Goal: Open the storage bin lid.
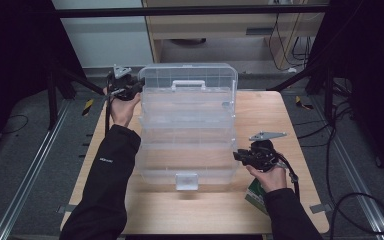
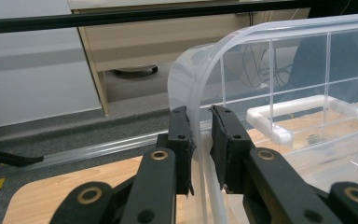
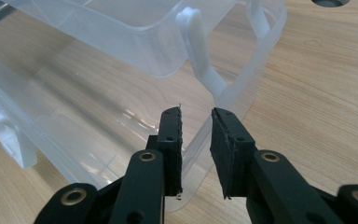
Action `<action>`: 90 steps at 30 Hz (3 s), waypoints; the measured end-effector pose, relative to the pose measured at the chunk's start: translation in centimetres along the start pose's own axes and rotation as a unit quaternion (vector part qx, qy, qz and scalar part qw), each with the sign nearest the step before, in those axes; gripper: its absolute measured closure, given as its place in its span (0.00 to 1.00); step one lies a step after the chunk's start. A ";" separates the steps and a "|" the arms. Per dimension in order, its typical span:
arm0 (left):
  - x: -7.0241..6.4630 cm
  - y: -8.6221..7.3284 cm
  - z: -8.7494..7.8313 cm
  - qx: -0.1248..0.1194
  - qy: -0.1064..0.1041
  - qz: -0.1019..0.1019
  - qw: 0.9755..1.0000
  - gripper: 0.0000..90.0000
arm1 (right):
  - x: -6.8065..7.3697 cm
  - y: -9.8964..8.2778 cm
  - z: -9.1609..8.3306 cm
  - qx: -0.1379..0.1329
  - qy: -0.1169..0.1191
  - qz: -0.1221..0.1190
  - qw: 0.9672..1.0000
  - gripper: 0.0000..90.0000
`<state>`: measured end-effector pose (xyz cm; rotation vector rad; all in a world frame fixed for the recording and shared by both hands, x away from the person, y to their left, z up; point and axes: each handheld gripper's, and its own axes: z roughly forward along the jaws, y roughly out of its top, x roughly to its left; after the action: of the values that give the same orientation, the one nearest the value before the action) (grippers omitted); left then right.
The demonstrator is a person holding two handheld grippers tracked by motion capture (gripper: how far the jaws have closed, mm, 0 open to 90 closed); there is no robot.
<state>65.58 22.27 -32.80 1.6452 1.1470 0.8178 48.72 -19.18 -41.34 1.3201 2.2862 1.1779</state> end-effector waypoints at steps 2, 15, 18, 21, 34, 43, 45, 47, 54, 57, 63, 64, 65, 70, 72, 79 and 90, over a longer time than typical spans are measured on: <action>0.1 0.0 0.2 0.001 0.000 -0.004 1.000 0.86 | 0.0 0.0 0.0 0.000 0.000 -0.001 1.000 0.82; 0.3 -0.2 1.5 0.005 0.005 -0.009 1.000 0.86 | 0.1 0.0 0.0 0.000 0.000 -0.004 1.000 0.81; 0.4 -0.3 1.8 0.004 0.004 -0.013 1.000 0.86 | 0.1 0.0 0.0 0.000 0.000 -0.004 1.000 0.81; 0.5 -0.4 2.0 0.004 0.003 -0.015 1.000 0.86 | 0.0 0.0 0.0 -0.001 -0.001 -0.006 1.000 0.81; 0.6 -0.5 3.1 0.019 0.010 -0.012 1.000 0.85 | 0.0 0.0 0.0 -0.001 -0.001 -0.008 1.000 0.81; 0.8 -0.9 3.6 0.031 0.014 -0.010 0.999 0.84 | 0.1 0.0 0.0 0.000 -0.003 -0.009 1.000 0.82; 1.0 -0.9 3.6 0.033 0.012 -0.018 0.999 0.84 | 0.1 0.0 0.0 -0.001 -0.004 -0.011 1.000 0.82; 1.0 -0.9 3.7 0.033 0.010 -0.019 0.999 0.84 | 0.1 0.0 0.0 0.000 -0.005 -0.011 1.000 0.82; 1.1 -0.9 3.8 0.035 0.007 -0.021 0.999 0.82 | 0.2 0.0 0.1 -0.001 -0.007 -0.015 1.000 0.82; 1.2 -0.9 3.7 0.033 0.008 -0.016 0.999 0.80 | 0.2 0.0 0.0 0.000 -0.008 -0.015 1.000 0.82; 2.1 -1.4 2.9 0.029 -0.012 -0.044 0.999 0.75 | 0.4 0.1 0.1 0.001 -0.012 -0.024 1.000 0.82; 2.2 -1.5 2.6 0.028 -0.010 -0.039 0.999 0.74 | 0.4 0.1 0.1 0.001 -0.013 -0.024 1.000 0.82; 2.4 -1.6 2.2 0.033 -0.012 -0.037 0.999 0.73 | 0.5 0.1 0.1 0.002 -0.015 -0.026 1.000 0.82; 2.5 -2.2 -0.4 0.026 -0.028 -0.017 0.999 0.69 | 0.3 0.0 0.1 0.000 -0.007 -0.018 1.000 0.82; 2.5 -2.4 -1.6 0.021 -0.036 -0.016 0.999 0.67 | 0.1 0.0 0.1 -0.002 -0.002 -0.015 1.000 0.82; 2.4 -3.8 -5.7 0.021 -0.055 -0.009 0.998 0.62 | 0.1 -0.1 0.0 -0.002 0.001 -0.008 1.000 0.81; 1.3 -7.4 -10.6 0.053 -0.075 0.013 0.996 0.59 | 0.0 0.0 0.1 0.001 0.001 -0.006 1.000 0.81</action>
<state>54.26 27.72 -36.11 1.7805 1.0816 0.6467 48.75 -19.10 -41.35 1.3049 2.2945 1.1731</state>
